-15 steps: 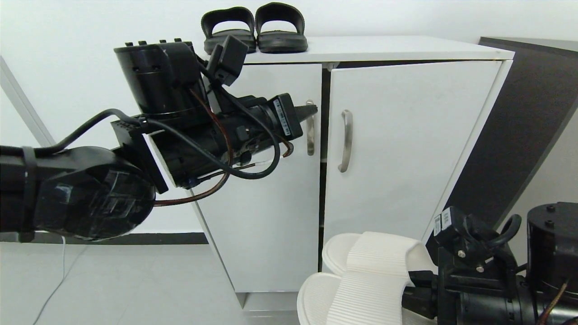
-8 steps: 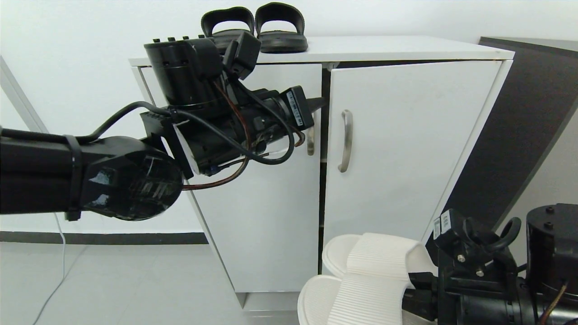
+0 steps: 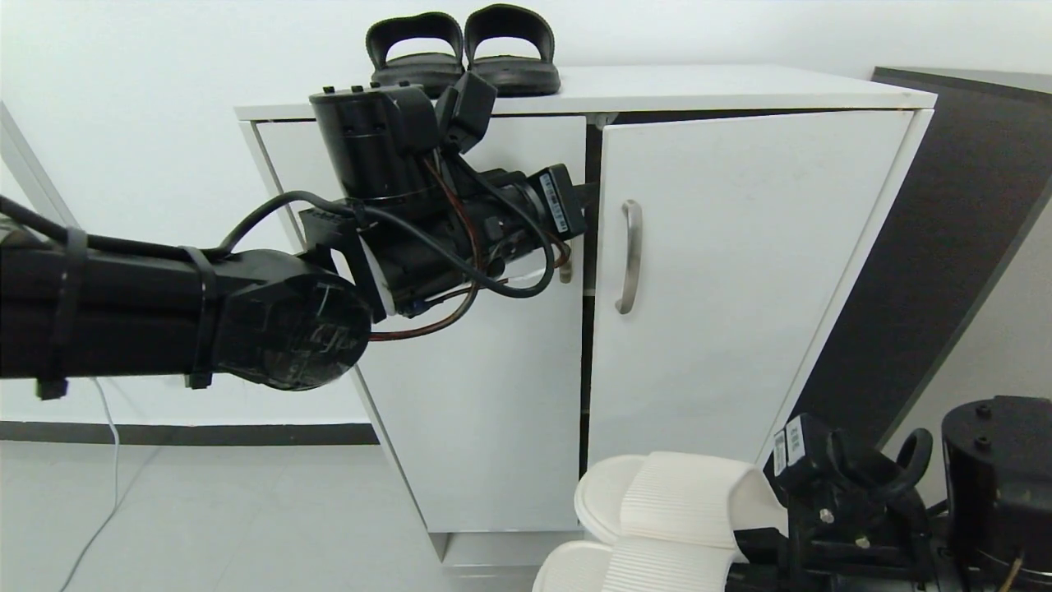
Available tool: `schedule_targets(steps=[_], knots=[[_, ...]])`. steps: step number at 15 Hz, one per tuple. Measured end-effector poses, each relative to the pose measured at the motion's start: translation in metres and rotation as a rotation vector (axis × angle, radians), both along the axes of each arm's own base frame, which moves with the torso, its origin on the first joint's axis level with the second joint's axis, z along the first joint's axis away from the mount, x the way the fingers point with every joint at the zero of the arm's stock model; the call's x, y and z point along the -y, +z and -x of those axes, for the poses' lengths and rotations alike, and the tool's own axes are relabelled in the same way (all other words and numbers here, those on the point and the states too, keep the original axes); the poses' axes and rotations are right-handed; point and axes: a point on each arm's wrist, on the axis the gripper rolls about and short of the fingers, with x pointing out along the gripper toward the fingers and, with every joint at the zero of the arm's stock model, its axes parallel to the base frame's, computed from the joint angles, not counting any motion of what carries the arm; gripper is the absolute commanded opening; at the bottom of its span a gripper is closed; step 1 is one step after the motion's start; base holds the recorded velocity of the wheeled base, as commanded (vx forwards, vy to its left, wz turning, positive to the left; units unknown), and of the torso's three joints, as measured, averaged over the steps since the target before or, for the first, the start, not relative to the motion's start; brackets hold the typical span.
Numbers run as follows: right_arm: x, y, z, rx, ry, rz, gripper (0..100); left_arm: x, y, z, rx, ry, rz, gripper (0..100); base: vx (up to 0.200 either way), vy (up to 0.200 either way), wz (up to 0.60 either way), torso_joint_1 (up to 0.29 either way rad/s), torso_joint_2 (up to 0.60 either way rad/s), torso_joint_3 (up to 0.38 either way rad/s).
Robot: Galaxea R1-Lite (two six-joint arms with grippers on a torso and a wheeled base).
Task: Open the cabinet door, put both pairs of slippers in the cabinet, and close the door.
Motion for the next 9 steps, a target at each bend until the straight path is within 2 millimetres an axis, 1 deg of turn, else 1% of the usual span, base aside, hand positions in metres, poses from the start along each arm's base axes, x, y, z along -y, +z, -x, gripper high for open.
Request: schedule_targets(steps=[3, 5, 7, 9], knots=[[-0.004, -0.007, 0.008, -0.014, 0.028, 0.025, 0, 0.003, -0.005, -0.004, -0.009, -0.001, -0.006, 0, -0.2, 0.0, 0.0, 0.002, 0.01, 0.002], [-0.005, -0.011, 0.014, -0.02, 0.051, 0.037, 0, 0.012, -0.005, 0.004, -0.003, -0.028, -0.002, 0, -0.2, 0.0, 0.0, -0.005, 0.0, 0.005], [-0.007, -0.012, 0.023, 0.001, 0.099, 0.048, 0, 0.026, -0.008, 0.019, 0.006, -0.081, 0.002, 0, -0.2, 0.0, 0.0, 0.005, 0.0, 0.0], [-0.006, -0.016, 0.033, 0.034, 0.156, 0.071, 0, 0.05, -0.01, 0.045, 0.019, -0.172, 0.007, 0, -0.2, 0.0, 0.0, 0.002, 0.01, 0.005]])
